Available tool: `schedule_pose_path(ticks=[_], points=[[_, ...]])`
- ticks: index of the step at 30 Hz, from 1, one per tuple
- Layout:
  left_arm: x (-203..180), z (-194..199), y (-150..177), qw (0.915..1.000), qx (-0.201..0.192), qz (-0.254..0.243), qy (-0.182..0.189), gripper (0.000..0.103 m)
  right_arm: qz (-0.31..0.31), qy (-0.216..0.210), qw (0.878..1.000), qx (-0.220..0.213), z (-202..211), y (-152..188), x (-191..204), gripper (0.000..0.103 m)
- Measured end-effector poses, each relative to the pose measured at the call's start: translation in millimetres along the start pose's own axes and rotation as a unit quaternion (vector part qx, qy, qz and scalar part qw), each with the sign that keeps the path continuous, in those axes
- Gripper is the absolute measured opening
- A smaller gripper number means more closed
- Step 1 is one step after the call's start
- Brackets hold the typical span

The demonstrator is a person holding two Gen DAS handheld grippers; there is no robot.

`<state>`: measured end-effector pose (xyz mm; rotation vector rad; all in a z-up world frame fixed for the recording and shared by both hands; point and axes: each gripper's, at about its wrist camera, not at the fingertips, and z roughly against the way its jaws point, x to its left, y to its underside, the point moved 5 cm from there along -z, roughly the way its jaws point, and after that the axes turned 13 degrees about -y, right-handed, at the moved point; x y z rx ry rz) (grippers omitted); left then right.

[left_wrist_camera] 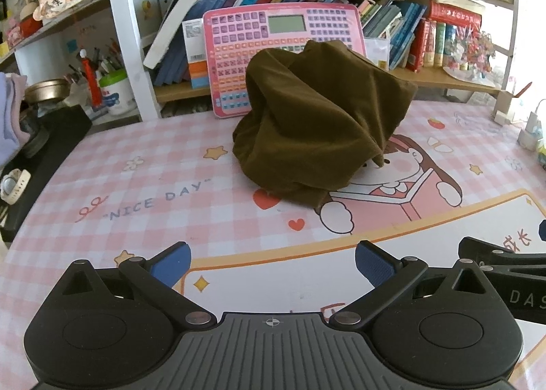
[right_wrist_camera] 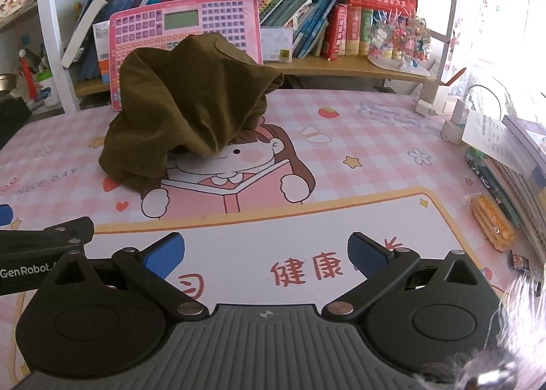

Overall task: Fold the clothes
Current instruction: 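Reach both tools toward the brown garment and close the right gripper on it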

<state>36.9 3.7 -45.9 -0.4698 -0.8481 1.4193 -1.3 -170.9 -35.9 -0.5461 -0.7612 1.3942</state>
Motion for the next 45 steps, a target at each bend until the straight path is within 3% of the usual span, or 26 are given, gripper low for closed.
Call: schedule_pose_path(ticks=[13, 22, 28, 33, 39, 41, 45], points=[[-29.9, -1.4, -7.9, 0.9991, 0.011, 0.033, -0.024, 0.103, 0.014, -0.044, 0.999, 0.021, -20.5, -14.6, -38.4, 0.103], [-63.3, -13.8, -38.0, 0.9973, -0.028, 0.002, -0.069, 0.103, -0.034, -0.105, 0.994, 0.024, -45.3, -40.6, -97.8, 0.103], [-78.9, -26.5, -67.4, 0.9934, -0.051, -0.006, -0.102, 0.103, -0.078, -0.147, 0.986, 0.006, -68.4, -76.5, -126.1, 0.103], [-102.8, -38.3, -85.5, 0.9915, -0.078, -0.027, -0.101, 0.103, -0.128, -0.210, 0.969, -0.010, -92.1, -110.8, -137.8, 0.103], [-137.3, -66.0, -92.3, 0.9852, -0.093, -0.089, -0.113, 0.103, -0.218, -0.291, 0.932, -0.001, -118.8, -134.0, -148.1, 0.101], [-141.2, -81.5, -94.1, 0.9818, -0.086, -0.104, -0.133, 0.103, -0.246, -0.305, 0.920, 0.004, -125.1, -137.0, -151.2, 0.100], [-129.6, -102.4, -95.8, 0.9840, -0.052, -0.091, -0.145, 0.098, -0.288, -0.325, 0.901, 0.014, -133.2, -137.0, -156.1, 0.100]])
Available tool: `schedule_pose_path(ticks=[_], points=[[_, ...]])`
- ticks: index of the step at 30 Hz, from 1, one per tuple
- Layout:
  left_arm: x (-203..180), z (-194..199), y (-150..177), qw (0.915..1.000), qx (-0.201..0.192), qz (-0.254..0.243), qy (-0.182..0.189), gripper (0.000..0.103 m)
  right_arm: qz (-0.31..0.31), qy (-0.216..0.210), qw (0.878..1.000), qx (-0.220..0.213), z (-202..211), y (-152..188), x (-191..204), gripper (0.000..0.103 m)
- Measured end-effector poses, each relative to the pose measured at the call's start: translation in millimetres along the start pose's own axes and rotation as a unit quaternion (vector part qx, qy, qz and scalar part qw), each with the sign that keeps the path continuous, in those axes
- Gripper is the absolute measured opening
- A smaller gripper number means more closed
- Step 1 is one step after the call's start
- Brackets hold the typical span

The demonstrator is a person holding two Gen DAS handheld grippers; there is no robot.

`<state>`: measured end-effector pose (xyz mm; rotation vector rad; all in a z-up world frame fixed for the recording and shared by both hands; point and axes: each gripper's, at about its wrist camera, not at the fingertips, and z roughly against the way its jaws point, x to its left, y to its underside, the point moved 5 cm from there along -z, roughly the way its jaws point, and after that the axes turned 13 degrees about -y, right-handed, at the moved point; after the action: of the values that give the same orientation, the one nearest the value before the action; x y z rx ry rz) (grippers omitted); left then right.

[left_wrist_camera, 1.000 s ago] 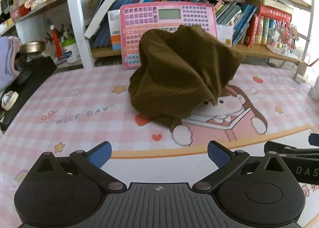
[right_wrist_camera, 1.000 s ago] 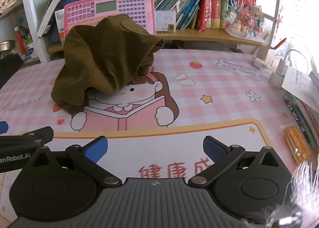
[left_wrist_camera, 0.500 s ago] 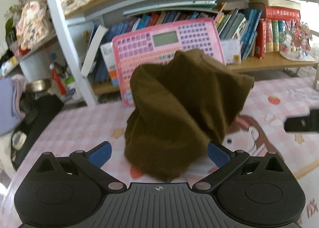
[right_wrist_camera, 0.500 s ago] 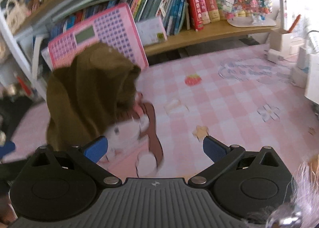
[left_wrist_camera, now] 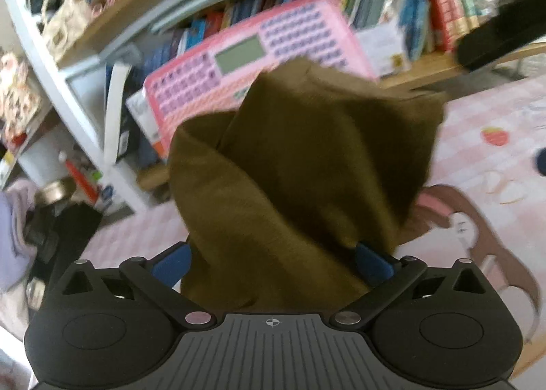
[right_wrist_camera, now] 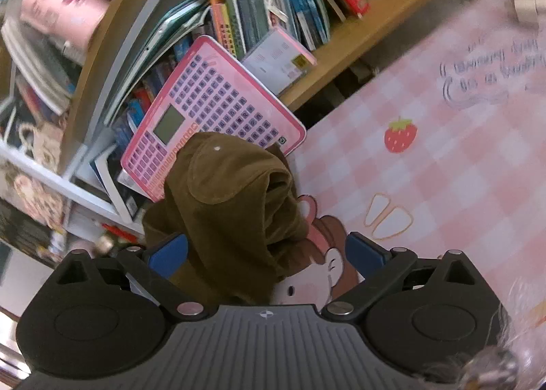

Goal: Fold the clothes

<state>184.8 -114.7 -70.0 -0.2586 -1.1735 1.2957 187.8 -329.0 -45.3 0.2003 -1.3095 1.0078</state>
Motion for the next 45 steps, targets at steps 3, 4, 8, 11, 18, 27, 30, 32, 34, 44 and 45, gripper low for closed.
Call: schedule_pose_path(ticks=[3, 4, 8, 11, 18, 27, 30, 32, 34, 44, 45], points=[[9.0, -11.6, 3.3, 0.9996, 0.024, 0.014, 0.009, 0.035, -0.021, -0.008, 1.000, 0.002, 0.3, 1.7, -5.7, 0.100], [14.9, -9.8, 5.3, 0.9993, 0.027, 0.021, 0.017, 0.010, -0.030, -0.010, 0.999, 0.002, 0.8, 2.6, -8.3, 0.100], [44.8, 16.5, 8.8, 0.9968, 0.017, 0.057, 0.054, 0.003, -0.062, -0.021, 0.998, 0.006, -4.2, 8.7, -15.9, 0.100], [77.5, 53.9, 7.2, 0.9925, -0.008, 0.088, 0.084, 0.003, -0.085, -0.032, 0.996, 0.011, -10.0, 14.5, -20.0, 0.100], [152.4, 114.6, 25.7, 0.9903, -0.017, 0.128, 0.050, 0.003, -0.172, -0.095, 0.980, 0.021, -42.5, 39.0, -16.6, 0.100], [188.4, 123.6, 82.2, 0.9886, 0.070, 0.133, 0.012, 0.003, -0.257, -0.131, 0.957, 0.037, -75.3, 59.9, -12.9, 0.018], [180.7, 119.1, 93.6, 0.9874, 0.091, 0.125, 0.032, 0.004, -0.258, -0.145, 0.955, 0.025, -68.2, 58.6, -13.3, 0.001], [173.2, 118.3, 95.3, 0.9877, 0.090, 0.119, 0.046, 0.004, -0.249, -0.152, 0.956, 0.009, -58.3, 51.5, -13.6, 0.001], [169.2, 118.1, 93.5, 0.9889, 0.086, 0.113, 0.044, 0.004, -0.242, -0.143, 0.960, 0.005, -48.8, 44.0, -15.7, 0.001], [180.6, 127.2, 77.5, 0.9871, 0.055, 0.147, 0.033, 0.003, -0.283, -0.122, 0.951, 0.034, -29.4, 56.1, -37.7, 0.070], [183.3, 130.1, 76.8, 0.9865, 0.053, 0.152, 0.031, 0.003, -0.287, -0.124, 0.949, 0.041, -33.1, 58.9, -36.8, 0.070]])
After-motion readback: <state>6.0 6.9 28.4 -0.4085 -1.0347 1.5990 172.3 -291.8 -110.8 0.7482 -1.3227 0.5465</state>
